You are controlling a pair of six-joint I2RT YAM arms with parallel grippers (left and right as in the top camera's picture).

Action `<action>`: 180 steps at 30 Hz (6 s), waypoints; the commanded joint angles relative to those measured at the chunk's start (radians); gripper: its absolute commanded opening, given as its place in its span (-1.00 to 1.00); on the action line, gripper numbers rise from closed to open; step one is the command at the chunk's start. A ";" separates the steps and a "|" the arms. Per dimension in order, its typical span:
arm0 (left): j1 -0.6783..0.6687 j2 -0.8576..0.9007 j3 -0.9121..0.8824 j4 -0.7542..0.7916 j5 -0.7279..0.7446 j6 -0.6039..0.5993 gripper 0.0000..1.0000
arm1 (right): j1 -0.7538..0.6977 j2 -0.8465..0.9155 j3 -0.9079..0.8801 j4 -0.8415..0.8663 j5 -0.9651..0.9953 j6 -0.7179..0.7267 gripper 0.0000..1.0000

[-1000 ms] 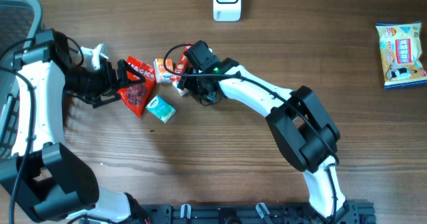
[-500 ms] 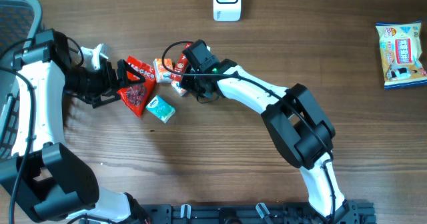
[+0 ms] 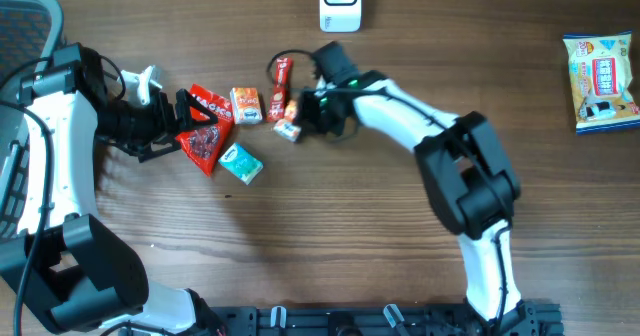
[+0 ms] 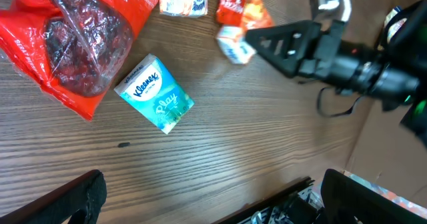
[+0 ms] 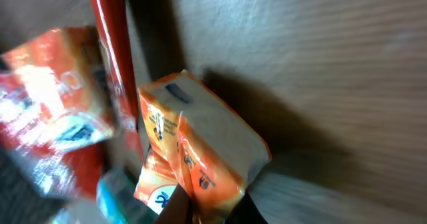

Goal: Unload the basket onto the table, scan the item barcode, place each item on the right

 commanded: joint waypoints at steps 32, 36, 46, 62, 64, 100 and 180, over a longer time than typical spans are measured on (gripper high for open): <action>0.000 -0.009 0.004 0.000 0.000 0.016 1.00 | -0.409 -0.010 -0.013 -0.190 -1.098 -0.648 -0.92; 0.000 -0.009 0.004 0.000 0.000 0.016 1.00 | -0.409 -0.021 -0.013 -0.225 -1.098 -0.681 -0.92; 0.000 -0.009 0.004 0.000 0.000 0.016 1.00 | -0.409 -0.082 -0.013 -0.247 -1.098 -0.988 -0.92; 0.000 -0.009 0.004 0.000 0.000 0.016 1.00 | -0.393 -0.090 -0.013 0.251 -1.098 -0.809 -0.92; 0.000 -0.009 0.004 0.000 0.000 0.016 1.00 | -0.392 -0.090 -0.013 0.344 -1.098 -0.717 -0.92; 0.000 -0.009 0.004 0.000 0.000 0.016 1.00 | -0.389 -0.090 -0.013 0.700 -1.097 -0.347 -0.92; 0.000 -0.009 0.004 0.000 0.000 0.016 1.00 | -0.025 0.103 -0.010 1.163 1.105 -2.288 -0.91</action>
